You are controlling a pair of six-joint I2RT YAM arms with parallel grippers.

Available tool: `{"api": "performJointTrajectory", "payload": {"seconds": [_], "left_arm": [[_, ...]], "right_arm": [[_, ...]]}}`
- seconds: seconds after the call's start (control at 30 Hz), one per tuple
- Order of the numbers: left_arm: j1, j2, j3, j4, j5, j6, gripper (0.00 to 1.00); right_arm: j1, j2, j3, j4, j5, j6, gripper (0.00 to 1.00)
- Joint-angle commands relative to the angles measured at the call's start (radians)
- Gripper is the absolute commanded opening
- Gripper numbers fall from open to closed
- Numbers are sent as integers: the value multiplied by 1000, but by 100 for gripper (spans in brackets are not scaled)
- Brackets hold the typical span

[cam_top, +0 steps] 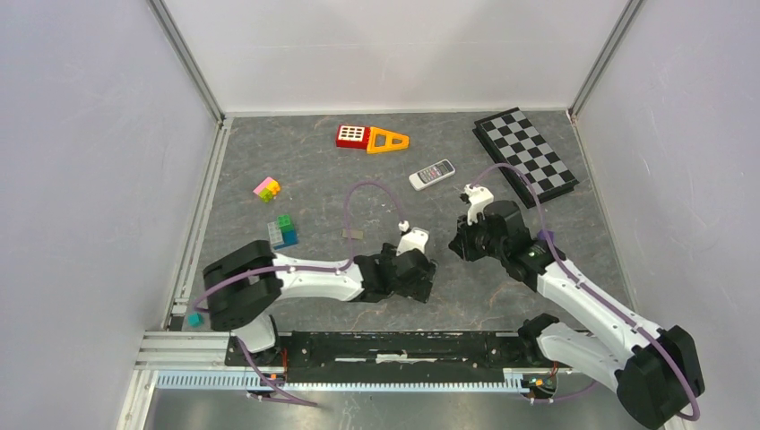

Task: Unload the batteries from the remote control
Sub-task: Unload the battery from the remote control.

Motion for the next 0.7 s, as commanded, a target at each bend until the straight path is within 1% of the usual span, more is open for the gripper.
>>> {"api": "performJointTrajectory", "payload": {"seconds": [0.0, 0.1, 0.17, 0.27, 0.33, 0.4, 0.47, 0.5, 0.53, 0.67], "left_arm": [[-36, 89, 118, -130, -168, -55, 100], [-40, 94, 118, -155, -178, -68, 99], [-39, 96, 113, -181, -186, -67, 97], [-39, 81, 72, -181, -167, -39, 81], [-40, 47, 18, -134, -147, -8, 70], [-40, 7, -39, -82, -139, 18, 63], [-39, -33, -91, -11, -111, 67, 59], [-39, -46, -114, 16, -103, 76, 54], [-36, -53, -134, 51, -77, 104, 52], [-32, -49, -174, 132, -17, 131, 46]], "right_arm": [[0, -63, -39, 48, 106, 88, 0], [-2, -98, -53, 51, 139, 107, 0], [-2, -110, -57, 53, 139, 119, 0], [-2, -100, -53, 70, 58, 108, 0], [-2, -92, -50, 91, -9, 110, 0], [-2, -92, -59, 128, -77, 126, 0], [-2, -91, -71, 159, -120, 157, 0], [0, -89, -81, 174, -128, 180, 0], [-1, -89, -96, 200, -137, 198, 0], [14, -91, -153, 287, -136, 275, 0]]}}
